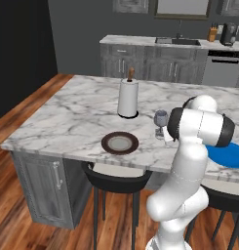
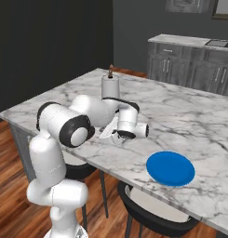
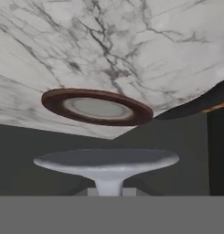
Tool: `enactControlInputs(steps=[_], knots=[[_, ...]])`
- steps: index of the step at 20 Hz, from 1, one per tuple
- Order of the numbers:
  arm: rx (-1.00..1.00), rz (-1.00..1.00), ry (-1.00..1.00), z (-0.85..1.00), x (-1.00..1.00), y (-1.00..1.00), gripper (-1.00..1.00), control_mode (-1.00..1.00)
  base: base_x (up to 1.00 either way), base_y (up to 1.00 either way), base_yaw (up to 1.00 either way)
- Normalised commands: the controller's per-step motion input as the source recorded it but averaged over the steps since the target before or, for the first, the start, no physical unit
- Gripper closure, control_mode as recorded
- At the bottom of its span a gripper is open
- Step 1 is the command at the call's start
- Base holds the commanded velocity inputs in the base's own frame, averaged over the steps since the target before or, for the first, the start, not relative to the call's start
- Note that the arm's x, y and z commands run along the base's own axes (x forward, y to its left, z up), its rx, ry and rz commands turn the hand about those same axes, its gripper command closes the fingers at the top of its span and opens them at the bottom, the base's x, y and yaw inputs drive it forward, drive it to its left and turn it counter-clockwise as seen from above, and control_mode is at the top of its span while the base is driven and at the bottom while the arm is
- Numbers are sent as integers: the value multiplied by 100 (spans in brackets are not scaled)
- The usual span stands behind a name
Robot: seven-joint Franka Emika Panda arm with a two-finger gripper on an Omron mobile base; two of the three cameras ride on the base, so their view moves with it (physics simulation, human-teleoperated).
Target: Retrieve the wine glasses from the counter and place one next to each plate.
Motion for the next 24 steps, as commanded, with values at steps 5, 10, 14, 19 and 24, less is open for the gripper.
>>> enactControlInputs(steps=[5, 10, 14, 19, 24], knots=[[-4, 0, 0, -17, 27, 5, 100, -100, 0, 0, 0], [-2, 0, 0, -26, 21, 23, 100, -100, 0, 0, 0], [-2, 0, 0, -29, 21, 28, 100, -100, 0, 0, 0], [-2, 0, 0, -21, 33, 7, 100, -100, 0, 0, 0], [0, 0, 0, -30, 36, 0, 100, -100, 0, 0, 0]])
